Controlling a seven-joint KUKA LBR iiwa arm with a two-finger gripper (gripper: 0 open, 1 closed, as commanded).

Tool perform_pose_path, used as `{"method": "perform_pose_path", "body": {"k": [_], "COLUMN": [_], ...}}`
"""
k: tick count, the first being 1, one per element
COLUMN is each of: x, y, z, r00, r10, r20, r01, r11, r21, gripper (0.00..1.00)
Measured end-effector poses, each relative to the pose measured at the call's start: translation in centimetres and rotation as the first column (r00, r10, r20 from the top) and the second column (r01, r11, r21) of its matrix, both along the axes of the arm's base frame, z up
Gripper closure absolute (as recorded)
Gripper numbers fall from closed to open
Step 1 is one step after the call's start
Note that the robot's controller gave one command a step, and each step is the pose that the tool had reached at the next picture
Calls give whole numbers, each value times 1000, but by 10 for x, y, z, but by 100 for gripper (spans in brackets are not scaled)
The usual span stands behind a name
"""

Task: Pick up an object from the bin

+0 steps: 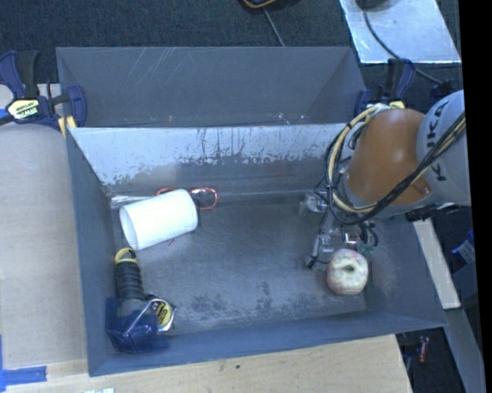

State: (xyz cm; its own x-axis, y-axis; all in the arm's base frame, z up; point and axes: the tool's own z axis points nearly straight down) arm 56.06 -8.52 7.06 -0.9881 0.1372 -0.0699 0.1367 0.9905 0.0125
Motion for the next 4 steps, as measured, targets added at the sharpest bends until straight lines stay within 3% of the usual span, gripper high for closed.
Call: {"method": "perform_pose_path", "body": {"k": [1,2,3,4], "x": [-7,6,-50,-24], "y": [22,27,14,-32], "z": [0,13,36,0], "r00": [1000,987,896,944], "r10": [5,160,444,330], "r20": [-1,-5,-13,6], "r01": [-5,-160,-445,-330], "r11": [1000,987,895,944], "r21": [-2,-7,-24,-25], "gripper": [0,0,0,0]}}
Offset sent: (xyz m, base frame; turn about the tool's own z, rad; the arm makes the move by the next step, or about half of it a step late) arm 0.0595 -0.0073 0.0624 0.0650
